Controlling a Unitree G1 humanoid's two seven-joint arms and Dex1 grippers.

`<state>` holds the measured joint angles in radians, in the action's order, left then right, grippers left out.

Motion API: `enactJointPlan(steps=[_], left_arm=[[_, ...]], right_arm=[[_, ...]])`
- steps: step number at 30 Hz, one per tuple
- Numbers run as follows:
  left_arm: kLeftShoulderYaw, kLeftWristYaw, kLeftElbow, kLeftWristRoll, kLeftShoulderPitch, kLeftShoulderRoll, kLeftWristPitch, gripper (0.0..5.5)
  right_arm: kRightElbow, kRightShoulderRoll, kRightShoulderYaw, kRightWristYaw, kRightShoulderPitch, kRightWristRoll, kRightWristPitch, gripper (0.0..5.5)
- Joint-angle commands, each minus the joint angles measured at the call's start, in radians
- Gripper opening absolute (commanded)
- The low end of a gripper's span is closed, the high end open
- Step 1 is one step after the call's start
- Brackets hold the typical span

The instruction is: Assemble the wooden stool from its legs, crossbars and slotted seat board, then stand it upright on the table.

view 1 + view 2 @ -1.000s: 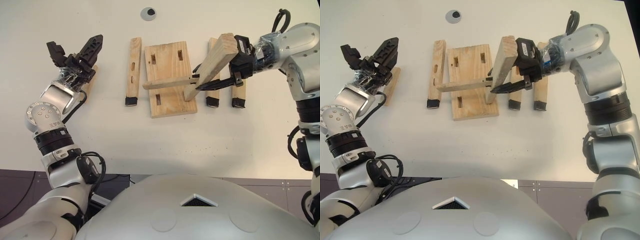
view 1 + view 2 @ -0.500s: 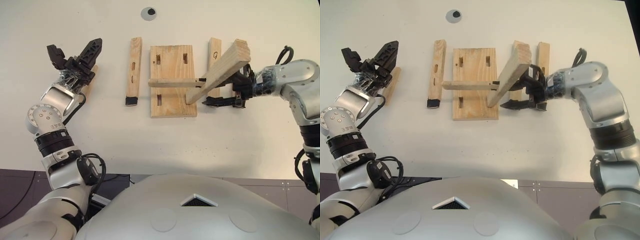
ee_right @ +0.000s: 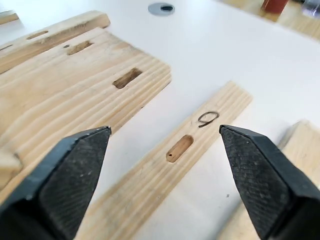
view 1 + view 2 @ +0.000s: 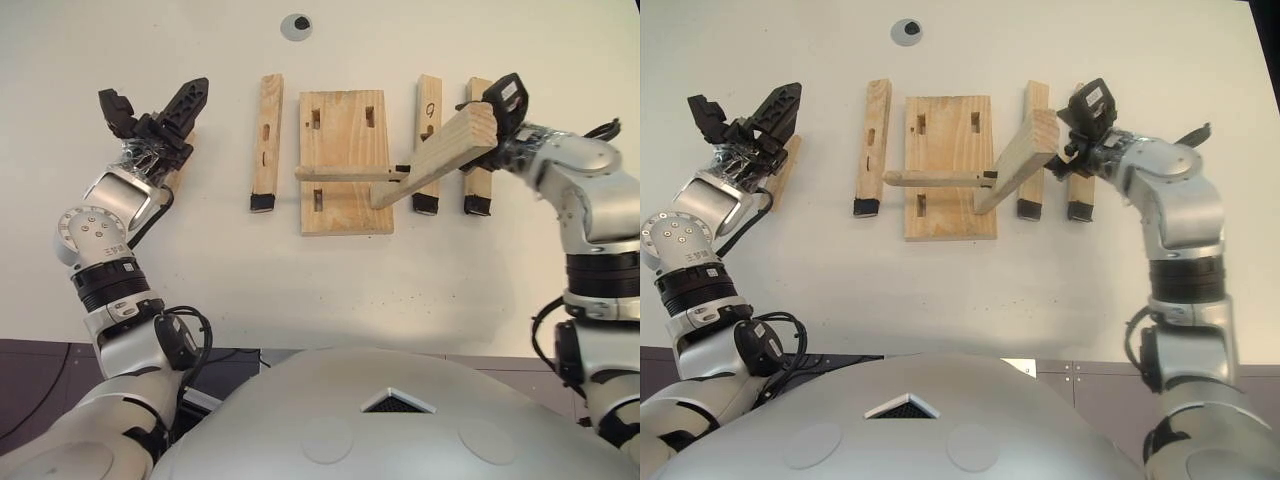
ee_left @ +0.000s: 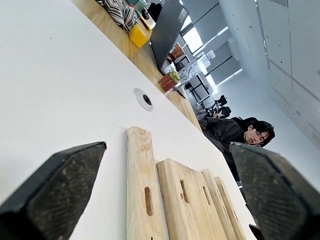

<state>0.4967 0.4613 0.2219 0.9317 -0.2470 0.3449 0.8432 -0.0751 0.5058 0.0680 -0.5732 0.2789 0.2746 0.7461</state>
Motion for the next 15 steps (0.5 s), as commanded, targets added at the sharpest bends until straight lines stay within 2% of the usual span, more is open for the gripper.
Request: enactJointPlan(steps=[1,6,10,15], left_arm=[[-0.007,-0.005,-0.002,-0.012,-0.01,-0.005,-0.007,4.58],[-0.009,-0.01,-0.013,-0.014,-0.005,-0.019,-0.007,4.58],[-0.008,-0.018,-0.025,-0.013,0.002,-0.03,-0.007,4.58],[-0.003,-0.027,-0.035,-0.014,0.006,-0.037,-0.005,4.58]], right_arm=[[-0.057,-0.118,-0.016,0.163,-0.01,-0.01,0.146,4.01],[-0.039,-0.164,0.015,0.3,-0.027,-0.084,0.221,4.01],[0.001,-0.177,0.036,0.32,-0.052,-0.105,0.22,4.01],[-0.003,-0.206,0.026,0.329,-0.041,-0.089,0.261,3.14]])
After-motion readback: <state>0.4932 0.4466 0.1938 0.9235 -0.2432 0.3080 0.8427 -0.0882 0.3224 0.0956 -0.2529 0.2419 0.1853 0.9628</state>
